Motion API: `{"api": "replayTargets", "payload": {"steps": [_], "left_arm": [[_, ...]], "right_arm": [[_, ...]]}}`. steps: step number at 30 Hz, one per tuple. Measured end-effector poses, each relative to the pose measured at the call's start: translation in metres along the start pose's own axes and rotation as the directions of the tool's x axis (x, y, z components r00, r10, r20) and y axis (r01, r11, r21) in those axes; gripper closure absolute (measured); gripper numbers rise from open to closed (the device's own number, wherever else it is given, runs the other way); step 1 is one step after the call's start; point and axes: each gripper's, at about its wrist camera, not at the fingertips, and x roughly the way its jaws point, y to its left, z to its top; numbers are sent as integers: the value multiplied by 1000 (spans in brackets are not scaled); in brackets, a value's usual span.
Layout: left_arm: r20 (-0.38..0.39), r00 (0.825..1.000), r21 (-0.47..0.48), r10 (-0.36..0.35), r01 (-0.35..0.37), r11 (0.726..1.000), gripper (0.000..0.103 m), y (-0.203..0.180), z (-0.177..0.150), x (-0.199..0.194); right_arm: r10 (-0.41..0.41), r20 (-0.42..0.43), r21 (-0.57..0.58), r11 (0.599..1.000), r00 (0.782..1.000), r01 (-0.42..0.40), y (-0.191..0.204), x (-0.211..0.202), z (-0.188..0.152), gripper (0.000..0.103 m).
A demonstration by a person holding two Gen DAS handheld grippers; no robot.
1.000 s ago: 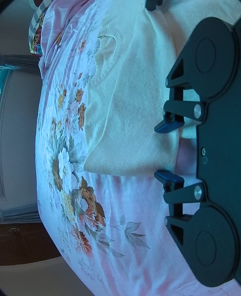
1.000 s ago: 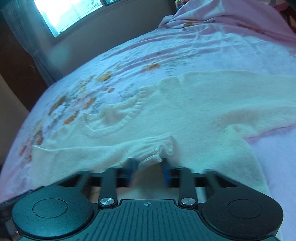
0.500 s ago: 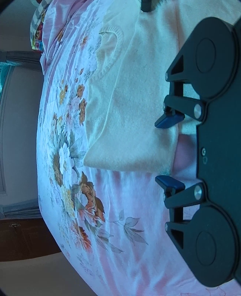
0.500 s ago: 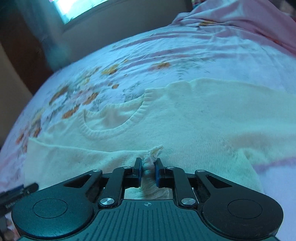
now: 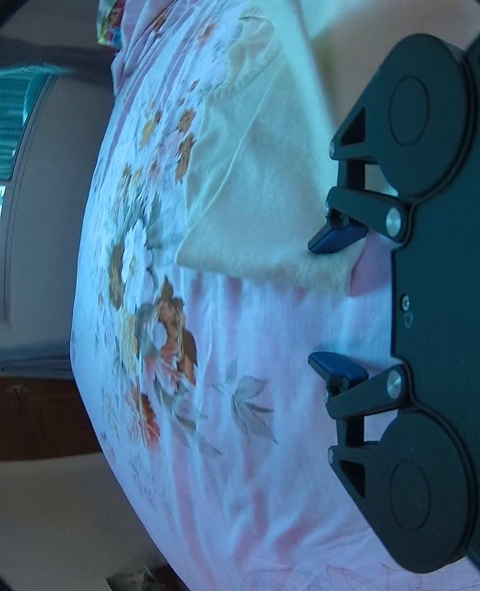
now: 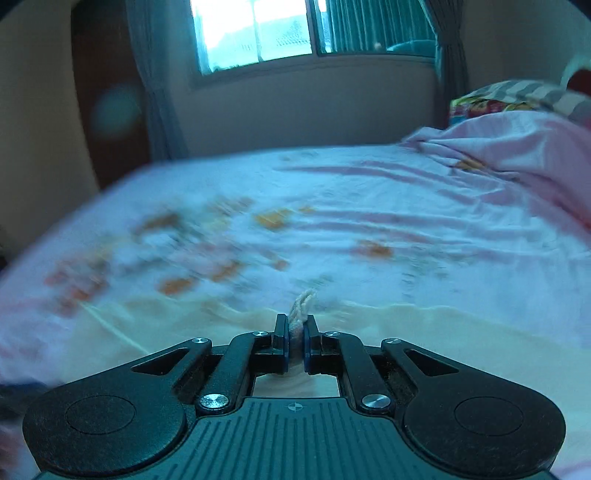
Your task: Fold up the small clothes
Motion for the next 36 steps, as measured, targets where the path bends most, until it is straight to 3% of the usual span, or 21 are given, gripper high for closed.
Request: {"api": "replayTargets", "payload": {"steps": [3, 4, 6, 8, 11, 13, 14, 15, 17, 18, 19, 20, 22, 25, 28, 30, 32, 34, 36], "left_arm": [[11, 1000, -5, -15, 15, 1000, 51, -1, 4, -12], [35, 999, 11, -26, 25, 1000, 51, -3, 7, -18], [76, 996, 51, -49, 45, 998, 50, -11, 15, -27], [67, 996, 94, -66, 60, 994, 49, -23, 28, -21], [25, 999, 67, -45, 43, 997, 49, -30, 50, 2], [-7, 1000, 53, 1, -1, 999, 48, -31, 60, 20], [-42, 999, 40, -9, 11, 999, 48, -28, 62, 30], [-82, 996, 18, -45, 46, 999, 48, -25, 62, 38], [-104, 989, 2, -103, 104, 995, 51, -22, 59, 44], [-98, 989, 1, -107, 108, 994, 59, -22, 58, 45], [-93, 988, -7, -121, 121, 993, 82, -21, 57, 47], [-93, 986, -29, -135, 133, 991, 94, -19, 58, 50], [-69, 988, -76, -141, 136, 988, 97, -14, 60, 48], [19, 995, -111, -103, 104, 988, 99, -7, 58, 32], [60, 996, -152, -65, 73, 986, 98, 1, 53, 29], [3, 999, -139, -33, 33, 990, 98, 1, 45, 43], [21, 1000, -111, 15, -12, 994, 91, -2, 37, 41], [27, 999, -58, 42, -40, 998, 84, -8, 38, 34], [82, 995, -29, 55, -53, 998, 78, -9, 40, 17]], "right_arm": [[-65, -174, 5, 998, 983, 67, -21, 29, -22, 96], [-80, -191, 10, 996, 978, 84, -26, 30, -28, 96], [-11, -192, 104, 994, 981, 32, -41, 21, -32, 89], [80, -200, 220, 975, 977, -35, -53, 15, -35, 53], [151, -198, 307, 948, 968, -86, -59, 13, -34, 46], [119, -198, 274, 960, 973, -62, -54, 15, -30, 49], [105, -203, 250, 967, 974, -52, -50, 17, -27, 60], [118, -215, 239, 969, 969, -65, -46, 20, -26, 64], [141, -218, 231, 969, 966, -90, -40, 18, -29, 65], [152, -218, 215, 971, 964, -104, -37, 17, -29, 66], [151, -218, 191, 975, 964, -109, -34, 17, -31, 77], [136, -221, 165, 981, 966, -101, -30, 17, -32, 95], [131, -211, 170, 981, 969, -95, -30, 17, -34, 96], [96, -134, 161, 984, 986, -74, -29, 7, -28, 97], [31, -32, 53, 998, 999, -30, -19, -7, -19, 97], [-31, -134, 29, 999, 990, 35, -20, 14, -25, 98], [-71, -217, 15, 997, 974, 76, -25, 29, -37, 100], [-91, -207, 16, 995, 974, 96, -28, 22, -36, 99], [-55, -176, 73, 995, 983, 69, -35, 8, -32, 99]]}}
